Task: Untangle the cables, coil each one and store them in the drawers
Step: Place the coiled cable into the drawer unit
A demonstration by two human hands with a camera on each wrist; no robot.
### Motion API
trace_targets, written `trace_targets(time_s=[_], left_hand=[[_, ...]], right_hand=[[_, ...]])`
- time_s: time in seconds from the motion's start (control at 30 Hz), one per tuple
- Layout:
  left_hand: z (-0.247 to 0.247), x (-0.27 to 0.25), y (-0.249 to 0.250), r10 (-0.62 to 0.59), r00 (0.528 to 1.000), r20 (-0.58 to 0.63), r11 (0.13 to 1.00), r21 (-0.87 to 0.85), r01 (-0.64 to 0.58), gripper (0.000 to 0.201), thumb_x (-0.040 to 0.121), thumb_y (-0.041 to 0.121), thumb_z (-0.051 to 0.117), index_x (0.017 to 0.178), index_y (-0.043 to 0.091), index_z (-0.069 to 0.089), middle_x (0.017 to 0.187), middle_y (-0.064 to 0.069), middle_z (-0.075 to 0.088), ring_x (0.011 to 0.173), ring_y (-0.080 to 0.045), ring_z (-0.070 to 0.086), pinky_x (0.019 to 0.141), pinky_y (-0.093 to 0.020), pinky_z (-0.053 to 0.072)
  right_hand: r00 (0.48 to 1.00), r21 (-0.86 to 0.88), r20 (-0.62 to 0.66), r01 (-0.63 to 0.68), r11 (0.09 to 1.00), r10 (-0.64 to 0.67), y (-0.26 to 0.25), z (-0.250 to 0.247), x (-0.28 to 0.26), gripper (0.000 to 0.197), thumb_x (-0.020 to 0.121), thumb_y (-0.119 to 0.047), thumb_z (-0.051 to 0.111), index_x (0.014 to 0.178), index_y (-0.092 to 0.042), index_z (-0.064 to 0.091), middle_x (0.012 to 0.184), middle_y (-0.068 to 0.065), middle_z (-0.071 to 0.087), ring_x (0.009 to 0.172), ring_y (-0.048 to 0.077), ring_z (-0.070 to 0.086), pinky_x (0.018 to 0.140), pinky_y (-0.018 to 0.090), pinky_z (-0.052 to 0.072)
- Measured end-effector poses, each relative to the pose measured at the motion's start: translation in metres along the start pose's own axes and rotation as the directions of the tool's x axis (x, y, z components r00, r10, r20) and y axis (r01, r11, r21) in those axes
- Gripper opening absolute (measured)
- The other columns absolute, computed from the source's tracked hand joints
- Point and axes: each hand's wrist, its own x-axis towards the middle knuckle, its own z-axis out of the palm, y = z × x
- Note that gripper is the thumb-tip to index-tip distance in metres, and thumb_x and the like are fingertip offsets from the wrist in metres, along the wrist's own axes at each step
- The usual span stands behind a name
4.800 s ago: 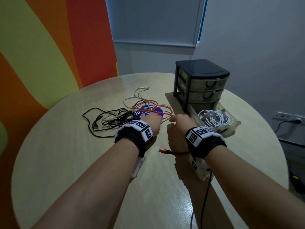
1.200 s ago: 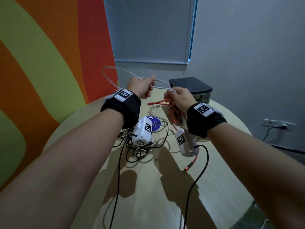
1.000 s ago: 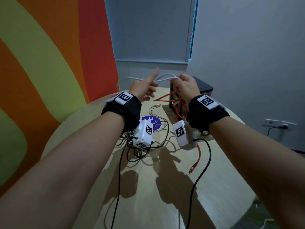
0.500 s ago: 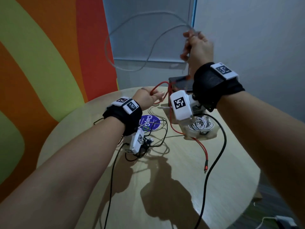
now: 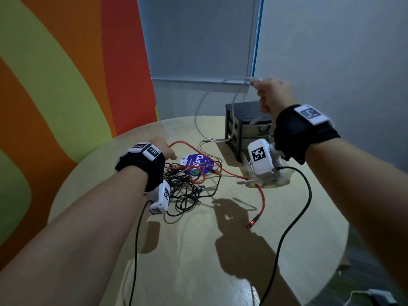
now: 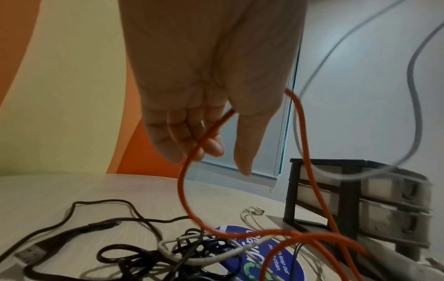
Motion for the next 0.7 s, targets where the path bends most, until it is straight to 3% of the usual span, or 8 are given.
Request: trace_targets(time_s=[0.1, 0.2, 0.27, 0.37, 0.43, 0.5, 0.6, 0.7], left_hand=[[-0.004, -0.002, 0.002, 0.052, 0.998, 0.045, 0.997, -0.065, -0.049, 0.044, 0.069, 0.026, 0.082, 0.105, 0.011, 0.064, 0.101, -0.005, 0.062, 0.1, -0.025, 0.057, 0.084, -0.031, 0.044], [-0.01, -0.008, 0.015, 0.175, 0.979, 0.106, 0.973, -0.172, -0.155, 0.054, 0.063, 0.033, 0.086, 0.108, 0.015, 0.063, 0.101, -0.002, 0.059, 0.098, -0.019, 0.054, 0.082, -0.027, 0.04], [-0.014, -0.015, 0.028, 0.261, 0.96, 0.096, 0.942, -0.243, -0.232, 0.049, 0.066, 0.033, 0.083, 0.107, 0.014, 0.064, 0.098, -0.002, 0.061, 0.093, -0.016, 0.055, 0.076, -0.024, 0.039], [-0.017, -0.026, 0.05, 0.357, 0.933, 0.04, 0.861, -0.403, -0.312, 0.036, 0.078, 0.042, 0.071, 0.099, 0.013, 0.065, 0.092, -0.002, 0.065, 0.082, -0.013, 0.058, 0.066, -0.025, 0.043], [-0.015, -0.038, 0.064, 0.408, 0.91, 0.067, 0.791, -0.524, -0.316, 0.03, 0.086, 0.046, 0.059, 0.093, 0.018, 0.064, 0.091, -0.001, 0.066, 0.077, -0.011, 0.059, 0.069, -0.025, 0.046], [-0.009, -0.049, 0.075, 0.479, 0.868, 0.13, 0.747, -0.579, -0.325, 0.025, 0.088, 0.048, 0.055, 0.087, 0.025, 0.065, 0.09, 0.002, 0.067, 0.077, -0.009, 0.061, 0.072, -0.026, 0.048], [0.003, -0.057, 0.082, 0.568, 0.803, 0.182, 0.73, -0.561, -0.389, 0.011, 0.089, 0.033, 0.06, 0.094, 0.024, 0.065, 0.085, 0.005, 0.068, 0.068, 0.002, 0.063, 0.066, -0.014, 0.049], [0.015, -0.056, 0.082, 0.559, 0.8, 0.219, 0.774, -0.482, -0.409, 0.017, 0.092, 0.024, 0.058, 0.103, 0.014, 0.065, 0.094, -0.003, 0.07, 0.076, -0.008, 0.063, 0.077, -0.023, 0.051]], right_hand=[[0.984, 0.001, 0.142, -0.113, 0.994, 0.112, 0.014, 0.0, -0.008, 0.01, 0.082, -0.019, 0.054, 0.08, -0.013, 0.061, 0.053, -0.006, 0.036, 0.033, 0.004, 0.025, 0.037, 0.019, 0.02], [0.967, 0.066, 0.221, -0.148, 0.987, 0.13, 0.025, 0.005, -0.019, 0.019, 0.09, -0.006, 0.043, 0.079, -0.008, 0.059, 0.051, -0.003, 0.038, 0.033, 0.005, 0.028, 0.035, 0.015, 0.02], [0.961, 0.113, 0.256, -0.132, 0.985, 0.099, 0.03, 0.008, -0.025, 0.02, 0.092, 0.003, 0.042, 0.082, -0.005, 0.057, 0.057, 0.002, 0.044, 0.036, 0.005, 0.037, 0.036, 0.015, 0.029], [0.948, 0.15, 0.297, -0.161, 0.975, 0.111, 0.039, 0.007, -0.031, 0.017, 0.092, 0.006, 0.044, 0.096, -0.007, 0.054, 0.078, 0.007, 0.059, 0.053, 0.009, 0.058, 0.057, 0.021, 0.049], [0.939, 0.221, 0.324, -0.195, 0.956, 0.117, 0.046, 0.008, -0.038, 0.02, 0.091, 0.01, 0.043, 0.101, -0.006, 0.048, 0.087, 0.008, 0.063, 0.067, 0.014, 0.064, 0.07, 0.025, 0.054], [0.932, 0.273, 0.344, -0.214, 0.938, 0.113, 0.052, 0.012, -0.046, 0.022, 0.089, 0.014, 0.042, 0.098, -0.006, 0.046, 0.09, 0.009, 0.063, 0.073, 0.014, 0.065, 0.072, 0.026, 0.055], [0.92, 0.353, 0.374, -0.256, 0.9, 0.115, 0.057, 0.015, -0.052, 0.028, 0.087, 0.018, 0.042, 0.087, -0.009, 0.043, 0.085, 0.009, 0.066, 0.066, 0.014, 0.068, 0.063, 0.029, 0.057], [0.915, 0.401, 0.389, -0.271, 0.875, 0.105, 0.059, 0.012, -0.052, 0.027, 0.088, 0.017, 0.041, 0.087, -0.01, 0.043, 0.086, 0.012, 0.066, 0.067, 0.016, 0.068, 0.067, 0.033, 0.058]])
